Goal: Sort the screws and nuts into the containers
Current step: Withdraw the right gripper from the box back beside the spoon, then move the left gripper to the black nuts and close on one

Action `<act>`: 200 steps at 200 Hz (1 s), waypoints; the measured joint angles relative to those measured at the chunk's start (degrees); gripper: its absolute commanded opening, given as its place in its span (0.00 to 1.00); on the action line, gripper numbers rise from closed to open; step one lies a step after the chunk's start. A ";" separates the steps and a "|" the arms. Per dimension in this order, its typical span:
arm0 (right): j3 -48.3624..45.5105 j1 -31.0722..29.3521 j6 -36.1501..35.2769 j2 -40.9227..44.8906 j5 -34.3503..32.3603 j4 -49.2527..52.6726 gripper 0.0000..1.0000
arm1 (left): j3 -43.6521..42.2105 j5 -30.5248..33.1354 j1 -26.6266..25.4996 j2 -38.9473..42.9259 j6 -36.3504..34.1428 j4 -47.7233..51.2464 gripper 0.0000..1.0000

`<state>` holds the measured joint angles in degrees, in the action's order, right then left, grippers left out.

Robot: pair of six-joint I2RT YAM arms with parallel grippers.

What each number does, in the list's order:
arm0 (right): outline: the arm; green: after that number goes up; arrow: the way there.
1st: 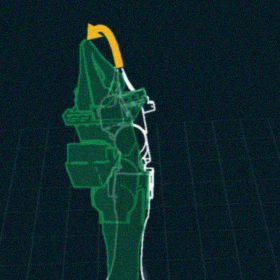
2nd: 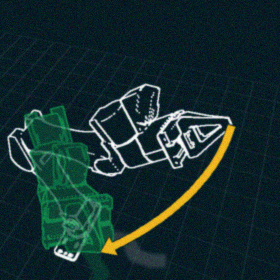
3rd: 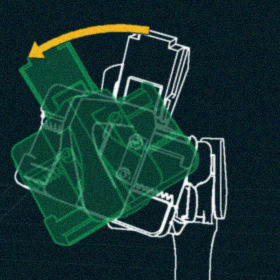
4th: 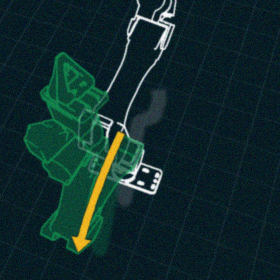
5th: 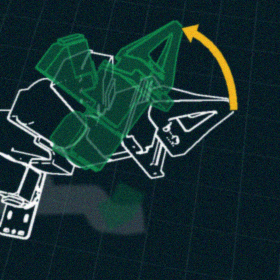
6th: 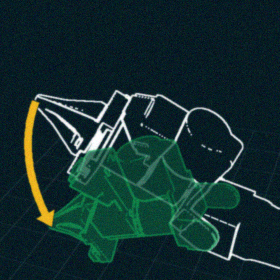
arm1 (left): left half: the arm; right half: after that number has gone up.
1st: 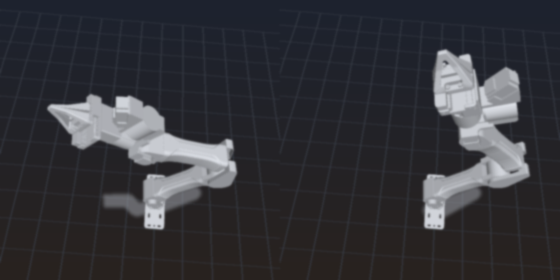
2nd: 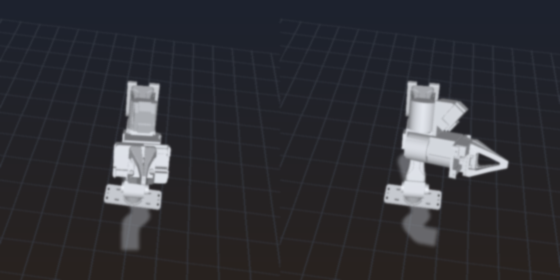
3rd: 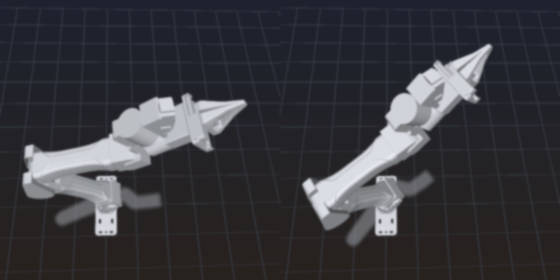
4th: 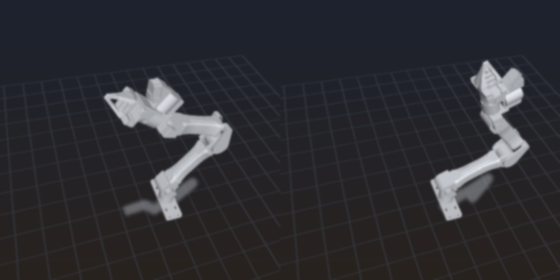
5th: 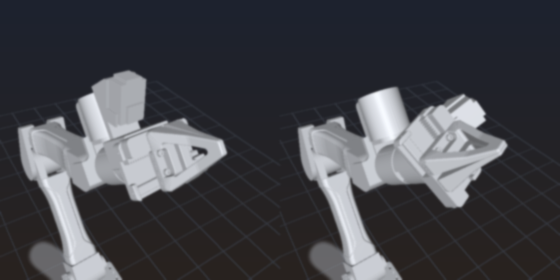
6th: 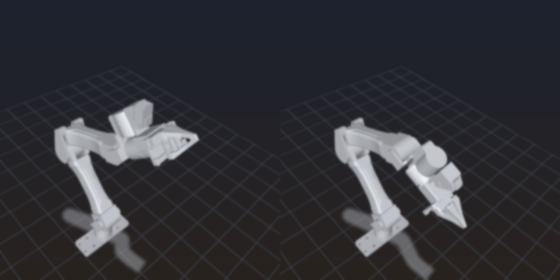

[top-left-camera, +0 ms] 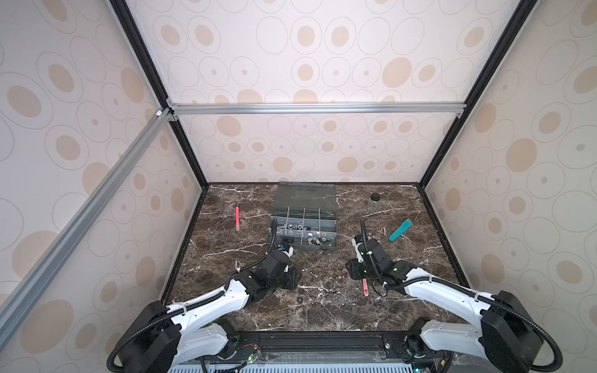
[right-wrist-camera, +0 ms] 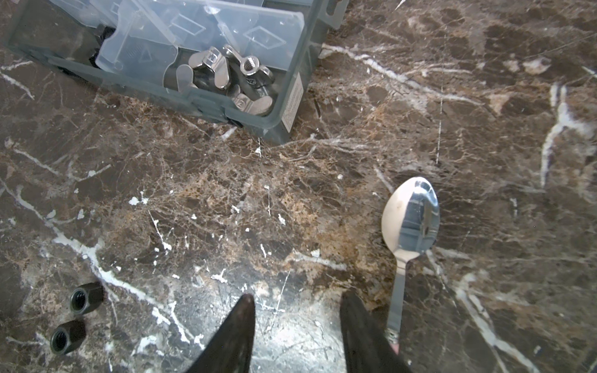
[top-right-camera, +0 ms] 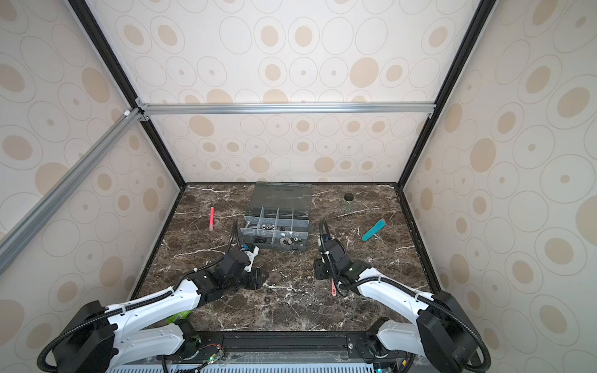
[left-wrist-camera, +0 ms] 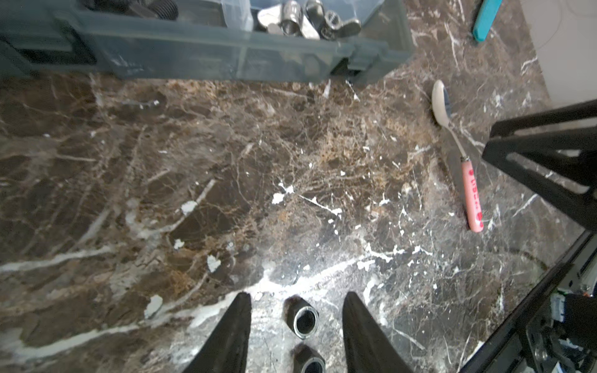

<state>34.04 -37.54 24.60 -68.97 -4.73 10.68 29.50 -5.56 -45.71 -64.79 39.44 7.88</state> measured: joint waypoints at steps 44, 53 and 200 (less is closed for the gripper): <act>-0.24 0.00 0.02 0.00 0.02 -0.07 0.47 | 0.00 1.88 -5.62 -0.11 1.62 3.78 0.46; -0.24 0.00 0.04 0.00 0.02 -0.07 0.47 | 0.00 2.29 -6.69 -0.42 1.95 4.68 0.46; -1.62 0.00 0.72 0.61 -0.13 -0.46 0.47 | 1.66 4.85 -15.37 -10.71 4.52 6.95 0.38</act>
<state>32.42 -37.54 25.32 -68.36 -4.86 10.22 31.16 -0.71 -61.08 -75.50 43.97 14.83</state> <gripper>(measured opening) 0.467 0.404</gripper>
